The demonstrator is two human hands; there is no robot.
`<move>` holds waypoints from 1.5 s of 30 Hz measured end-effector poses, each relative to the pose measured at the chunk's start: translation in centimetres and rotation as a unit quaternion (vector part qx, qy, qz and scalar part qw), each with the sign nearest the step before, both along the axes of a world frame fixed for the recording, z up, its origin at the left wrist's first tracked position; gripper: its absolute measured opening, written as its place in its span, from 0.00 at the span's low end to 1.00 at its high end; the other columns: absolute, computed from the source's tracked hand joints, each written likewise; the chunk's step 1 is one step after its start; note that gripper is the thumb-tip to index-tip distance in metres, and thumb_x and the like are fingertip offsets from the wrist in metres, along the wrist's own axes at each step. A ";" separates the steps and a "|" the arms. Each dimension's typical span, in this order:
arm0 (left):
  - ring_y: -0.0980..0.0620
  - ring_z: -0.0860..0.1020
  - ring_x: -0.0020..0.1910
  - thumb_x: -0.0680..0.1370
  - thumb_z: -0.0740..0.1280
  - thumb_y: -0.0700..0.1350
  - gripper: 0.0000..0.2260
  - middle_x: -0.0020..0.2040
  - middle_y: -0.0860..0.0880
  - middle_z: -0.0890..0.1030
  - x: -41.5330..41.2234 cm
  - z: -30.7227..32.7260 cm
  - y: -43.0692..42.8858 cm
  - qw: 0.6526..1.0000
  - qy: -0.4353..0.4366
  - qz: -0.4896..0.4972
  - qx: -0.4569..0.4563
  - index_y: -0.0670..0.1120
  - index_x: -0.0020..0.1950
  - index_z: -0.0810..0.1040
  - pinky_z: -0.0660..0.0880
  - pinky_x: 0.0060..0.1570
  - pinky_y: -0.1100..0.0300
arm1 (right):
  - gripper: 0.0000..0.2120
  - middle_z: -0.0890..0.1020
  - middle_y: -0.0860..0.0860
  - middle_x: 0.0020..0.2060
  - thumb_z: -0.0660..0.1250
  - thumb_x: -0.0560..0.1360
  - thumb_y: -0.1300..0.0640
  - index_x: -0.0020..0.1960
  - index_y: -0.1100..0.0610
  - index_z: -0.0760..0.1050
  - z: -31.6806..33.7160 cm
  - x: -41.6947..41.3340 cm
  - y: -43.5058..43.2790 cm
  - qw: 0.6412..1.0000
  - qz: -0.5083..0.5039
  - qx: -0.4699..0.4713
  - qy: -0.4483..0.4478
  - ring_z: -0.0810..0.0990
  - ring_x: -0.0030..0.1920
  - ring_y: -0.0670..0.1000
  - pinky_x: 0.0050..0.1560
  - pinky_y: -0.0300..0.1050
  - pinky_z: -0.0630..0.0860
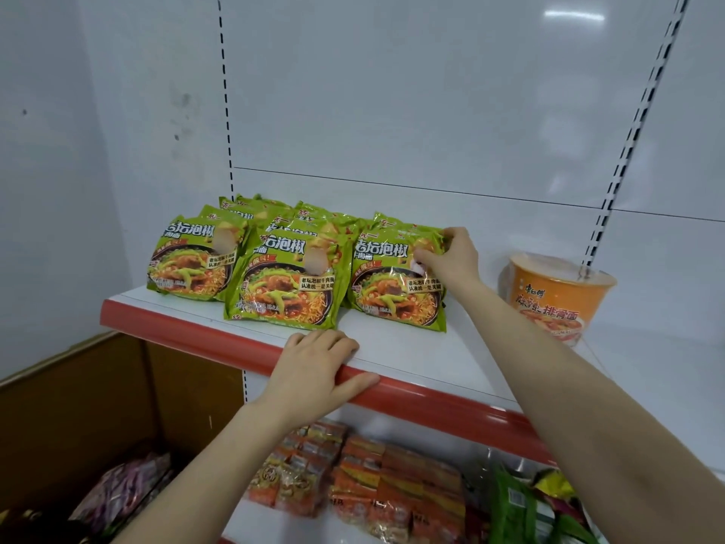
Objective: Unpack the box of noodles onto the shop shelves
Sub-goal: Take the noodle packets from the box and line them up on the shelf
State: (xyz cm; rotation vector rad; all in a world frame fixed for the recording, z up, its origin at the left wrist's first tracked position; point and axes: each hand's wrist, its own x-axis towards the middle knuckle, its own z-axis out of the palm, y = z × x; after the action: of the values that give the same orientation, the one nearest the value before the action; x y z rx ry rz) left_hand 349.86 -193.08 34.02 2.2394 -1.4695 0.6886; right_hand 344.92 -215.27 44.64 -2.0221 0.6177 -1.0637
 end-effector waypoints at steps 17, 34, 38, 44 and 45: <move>0.51 0.78 0.50 0.75 0.43 0.69 0.33 0.50 0.54 0.80 0.1 -0.2 -0.1 1.000 -0.016 0.006 0.004 0.49 0.52 0.79 0.71 0.48 0.55 | 0.36 0.74 0.57 0.62 0.77 0.64 0.55 0.64 0.62 0.62 -3.1 -0.6 -0.5 0.994 -0.007 -0.033 0.106 0.74 0.61 0.58 0.51 0.45 0.69; 0.45 0.80 0.49 0.76 0.56 0.58 0.23 0.49 0.45 0.82 -3.3 0.5 2.3 0.996 -0.090 0.009 0.017 0.41 0.53 0.79 0.76 0.51 0.52 | 0.19 0.76 0.58 0.58 0.59 0.78 0.50 0.62 0.62 0.72 0.3 -3.0 3.3 0.959 -0.022 -0.276 0.063 0.72 0.61 0.56 0.57 0.46 0.67; 0.47 0.81 0.43 0.75 0.57 0.54 0.18 0.43 0.48 0.82 -4.6 -2.4 6.3 0.995 -0.085 -0.015 0.055 0.43 0.49 0.81 0.77 0.43 0.58 | 0.16 0.78 0.57 0.56 0.60 0.78 0.53 0.59 0.63 0.74 -0.8 -1.9 9.9 0.945 0.057 -0.322 0.021 0.74 0.59 0.56 0.55 0.43 0.65; 0.49 0.81 0.38 0.75 0.54 0.56 0.20 0.40 0.49 0.82 -3.9 -12.0 17.5 0.977 0.056 0.029 0.205 0.46 0.49 0.81 0.78 0.38 0.58 | 0.15 0.80 0.58 0.53 0.60 0.78 0.55 0.59 0.64 0.75 -9.6 0.3 22.0 0.938 0.184 -0.287 0.059 0.76 0.56 0.56 0.53 0.45 0.69; 0.48 0.81 0.37 0.75 0.53 0.56 0.21 0.40 0.48 0.82 -3.9 -13.8 19.5 0.970 0.084 0.036 0.227 0.45 0.48 0.81 0.78 0.37 0.58 | 0.15 0.80 0.58 0.53 0.60 0.78 0.55 0.58 0.64 0.75 -11.9 0.6 23.6 0.935 0.202 -0.279 0.079 0.76 0.56 0.57 0.54 0.46 0.69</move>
State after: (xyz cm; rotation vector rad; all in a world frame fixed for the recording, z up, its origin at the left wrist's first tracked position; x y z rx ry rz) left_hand 345.99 -173.61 20.27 2.6206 -1.5908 0.1803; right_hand 345.50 -191.65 32.74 -2.5946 -0.0561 -0.8881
